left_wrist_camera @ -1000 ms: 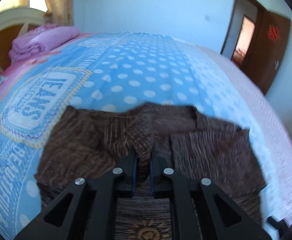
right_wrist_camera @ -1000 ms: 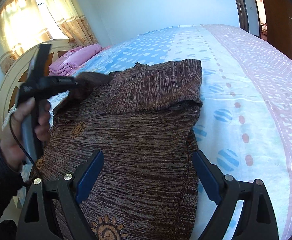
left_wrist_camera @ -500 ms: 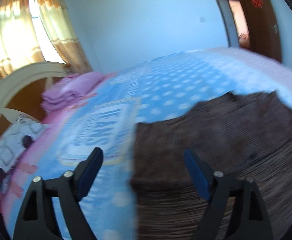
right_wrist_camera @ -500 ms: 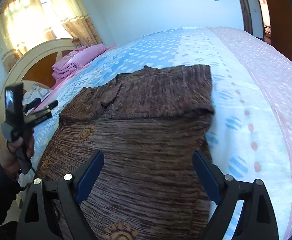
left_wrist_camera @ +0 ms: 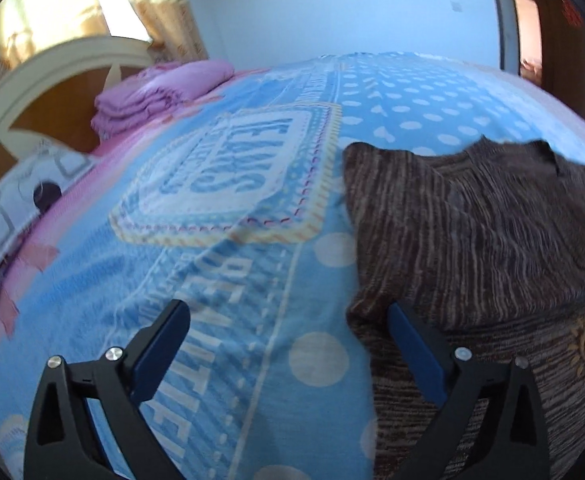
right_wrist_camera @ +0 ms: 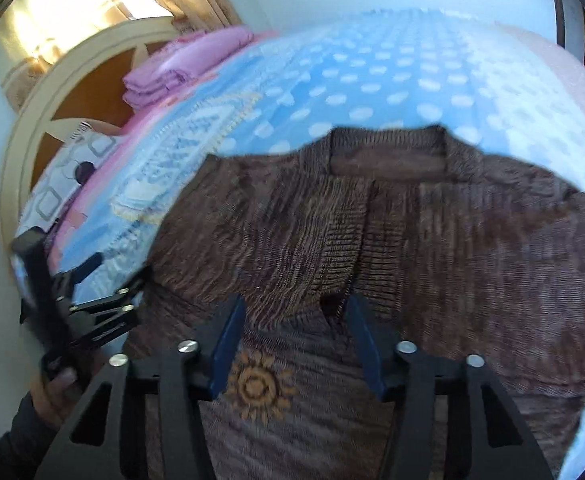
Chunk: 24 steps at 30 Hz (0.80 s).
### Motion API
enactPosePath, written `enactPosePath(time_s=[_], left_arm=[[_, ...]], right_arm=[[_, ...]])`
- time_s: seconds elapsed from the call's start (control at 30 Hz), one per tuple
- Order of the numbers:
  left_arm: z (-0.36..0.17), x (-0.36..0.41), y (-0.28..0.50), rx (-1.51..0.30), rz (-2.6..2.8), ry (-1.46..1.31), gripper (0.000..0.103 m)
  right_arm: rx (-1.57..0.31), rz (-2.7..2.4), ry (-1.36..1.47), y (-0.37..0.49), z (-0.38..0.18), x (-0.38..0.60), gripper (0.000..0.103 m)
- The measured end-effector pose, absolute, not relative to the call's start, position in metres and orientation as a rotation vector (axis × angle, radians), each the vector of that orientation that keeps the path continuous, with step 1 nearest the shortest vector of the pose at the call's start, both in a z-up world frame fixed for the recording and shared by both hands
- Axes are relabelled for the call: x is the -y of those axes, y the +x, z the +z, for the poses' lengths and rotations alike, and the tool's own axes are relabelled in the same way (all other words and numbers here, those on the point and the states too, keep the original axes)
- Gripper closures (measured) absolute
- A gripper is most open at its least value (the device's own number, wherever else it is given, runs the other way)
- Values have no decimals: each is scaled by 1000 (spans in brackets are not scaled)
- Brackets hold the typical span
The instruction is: Fold small clothes
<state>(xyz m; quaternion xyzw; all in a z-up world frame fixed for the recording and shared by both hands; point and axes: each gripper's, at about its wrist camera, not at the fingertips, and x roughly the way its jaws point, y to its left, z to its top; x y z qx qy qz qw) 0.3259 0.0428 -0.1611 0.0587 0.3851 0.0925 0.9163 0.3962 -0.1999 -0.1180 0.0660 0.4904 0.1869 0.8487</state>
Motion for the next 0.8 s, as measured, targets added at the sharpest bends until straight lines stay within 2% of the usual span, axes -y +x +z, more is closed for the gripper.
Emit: enactPosePath(time_s=[0.03, 0.1, 0.2, 0.5, 0.7, 0.77, 0.8], left_arm=[[-162, -44, 324, -790, 186, 103, 0], [-164, -45, 321, -787, 183, 85, 0], [-168, -45, 325, -811, 167, 83, 0], [-173, -40, 329, -850, 134, 112, 0], [-174, -36, 329, -855, 132, 132, 0], [-172, -37, 326, -855, 120, 124, 0], [-171, -38, 323, -852, 109, 120, 0]], right_arm=[[-1050, 379, 139, 402, -125, 196, 71], [-1071, 391, 104, 406, -135, 185, 88], [-1063, 362, 14, 403, -136, 177, 101], [-875, 347, -133, 376, -73, 176, 101], [-999, 308, -168, 377, -124, 195, 101], [-1017, 322, -121, 375, -131, 206, 98], [-1008, 327, -103, 374, -129, 211, 91]])
